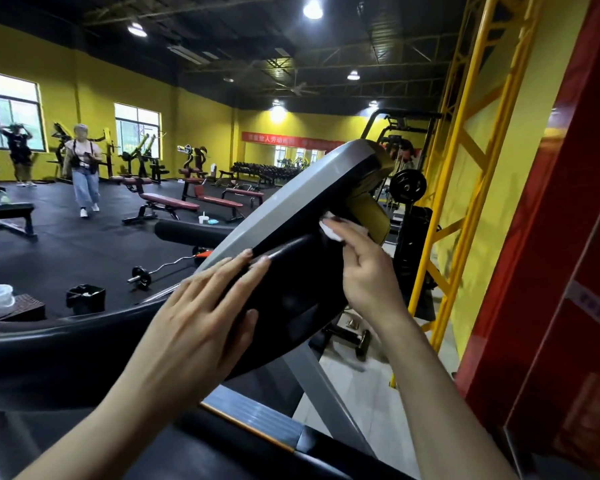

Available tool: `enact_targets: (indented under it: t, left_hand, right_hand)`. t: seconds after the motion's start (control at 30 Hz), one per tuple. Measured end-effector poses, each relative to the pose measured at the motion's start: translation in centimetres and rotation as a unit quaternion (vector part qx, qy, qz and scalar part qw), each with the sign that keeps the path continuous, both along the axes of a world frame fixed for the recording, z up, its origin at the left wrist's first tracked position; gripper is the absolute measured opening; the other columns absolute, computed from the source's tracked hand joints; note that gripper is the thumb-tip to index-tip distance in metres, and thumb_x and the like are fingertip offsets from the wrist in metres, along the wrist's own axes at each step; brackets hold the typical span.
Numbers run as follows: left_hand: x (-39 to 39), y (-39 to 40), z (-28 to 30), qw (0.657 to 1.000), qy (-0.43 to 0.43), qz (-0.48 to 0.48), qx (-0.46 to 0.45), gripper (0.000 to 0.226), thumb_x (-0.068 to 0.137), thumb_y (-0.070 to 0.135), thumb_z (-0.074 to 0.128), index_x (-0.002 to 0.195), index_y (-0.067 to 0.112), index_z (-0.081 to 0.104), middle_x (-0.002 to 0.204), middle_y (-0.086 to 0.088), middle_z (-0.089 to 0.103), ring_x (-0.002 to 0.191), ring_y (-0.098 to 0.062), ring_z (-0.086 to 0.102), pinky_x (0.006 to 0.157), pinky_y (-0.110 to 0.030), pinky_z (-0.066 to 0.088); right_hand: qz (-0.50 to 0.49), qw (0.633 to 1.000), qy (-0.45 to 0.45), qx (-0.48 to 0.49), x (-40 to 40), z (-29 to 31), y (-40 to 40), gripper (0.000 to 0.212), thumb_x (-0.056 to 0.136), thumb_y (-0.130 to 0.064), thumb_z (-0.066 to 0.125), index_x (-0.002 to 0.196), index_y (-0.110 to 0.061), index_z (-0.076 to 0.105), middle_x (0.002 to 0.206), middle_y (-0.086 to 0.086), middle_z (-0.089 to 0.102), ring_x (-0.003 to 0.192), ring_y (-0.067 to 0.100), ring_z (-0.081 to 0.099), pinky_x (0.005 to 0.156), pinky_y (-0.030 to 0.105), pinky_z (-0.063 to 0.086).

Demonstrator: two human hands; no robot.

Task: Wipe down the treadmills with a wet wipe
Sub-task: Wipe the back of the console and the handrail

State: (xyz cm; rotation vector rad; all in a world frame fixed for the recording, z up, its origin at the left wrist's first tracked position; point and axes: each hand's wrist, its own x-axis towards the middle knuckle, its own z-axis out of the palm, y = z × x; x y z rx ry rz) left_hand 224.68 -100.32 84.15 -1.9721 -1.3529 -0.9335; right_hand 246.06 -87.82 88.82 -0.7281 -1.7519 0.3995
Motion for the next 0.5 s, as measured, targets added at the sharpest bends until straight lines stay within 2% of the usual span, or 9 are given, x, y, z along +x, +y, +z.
enact_targets:
  t: [0.1,0.17,0.23,0.3,0.37,0.43,0.5]
  left_hand:
    - [-2.5,-0.7,-1.3,0.999,-0.026,0.017,-0.008,0.059,0.101,0.038,0.041,0.154,0.012,0.040,0.150,-0.002,0.051,0.134,-0.023,0.051,0.110,-0.035,0.037]
    - [-3.7,-0.9,-2.0,0.999,-0.038,0.017,-0.013,0.059,0.101,0.040,0.040,0.153,0.012,0.042,0.147,-0.002,0.053,0.130,-0.022,0.052,0.108,-0.033,0.036]
    - [-4.4,-0.9,-2.5,0.999,-0.037,0.001,-0.015,0.059,0.101,0.041,0.039,0.153,0.011,0.042,0.147,-0.002,0.053,0.130,-0.022,0.052,0.110,-0.033,0.036]
    - [-4.8,-0.7,-2.8,0.999,-0.036,-0.017,-0.012,0.060,0.102,0.040,0.039,0.153,0.010,0.042,0.147,-0.003,0.053,0.130,-0.023,0.052,0.111,-0.033,0.035]
    - [-5.0,-0.6,-2.9,0.999,-0.039,-0.031,-0.004,0.059,0.102,0.039,0.040,0.153,0.009,0.041,0.147,-0.005,0.052,0.131,-0.024,0.052,0.112,-0.033,0.035]
    - [-5.3,-0.4,-3.1,0.998,-0.041,-0.048,0.004,0.059,0.102,0.036,0.042,0.153,0.008,0.042,0.148,-0.005,0.052,0.132,-0.025,0.052,0.113,-0.036,0.037]
    - [-5.5,-0.3,-3.2,0.996,-0.051,-0.066,0.010,0.058,0.101,0.034,0.044,0.152,0.007,0.043,0.148,-0.005,0.052,0.132,-0.026,0.053,0.111,-0.041,0.040]
  right_hand:
    - [-0.017,0.994,-0.075,0.080,-2.1,-0.3,-2.6,0.049,0.096,0.009,0.041,0.127,-0.018,0.068,0.134,-0.009,0.062,0.129,-0.002,0.049,0.115,0.027,0.036]
    - [0.005,0.975,-0.147,0.168,-3.7,-1.4,-5.5,0.046,0.097,0.004,0.040,0.128,-0.016,0.067,0.134,-0.003,0.062,0.133,0.006,0.048,0.117,0.027,0.033]
    - [0.011,0.959,-0.196,0.204,-4.4,-1.6,-6.6,0.044,0.098,-0.004,0.037,0.128,-0.017,0.067,0.134,-0.002,0.062,0.133,0.010,0.048,0.117,0.026,0.033]
    - [0.002,0.970,-0.171,0.173,-3.9,-0.6,-5.3,0.046,0.095,-0.001,0.039,0.124,-0.018,0.070,0.128,-0.005,0.066,0.127,0.008,0.054,0.112,0.029,0.040]
    - [-0.029,0.992,-0.088,0.081,-2.8,0.6,-2.9,0.051,0.093,0.007,0.039,0.120,-0.021,0.072,0.125,-0.012,0.068,0.124,0.002,0.057,0.110,0.033,0.043]
    - [-0.065,0.998,-0.016,-0.009,-2.0,1.1,-1.2,0.053,0.097,0.007,0.036,0.117,-0.026,0.073,0.126,-0.018,0.066,0.123,-0.005,0.054,0.112,0.031,0.042]
    - [-0.083,0.995,0.024,-0.042,-2.4,0.6,-1.5,0.054,0.101,0.006,0.034,0.117,-0.028,0.073,0.129,-0.019,0.064,0.125,-0.007,0.052,0.113,0.026,0.040]
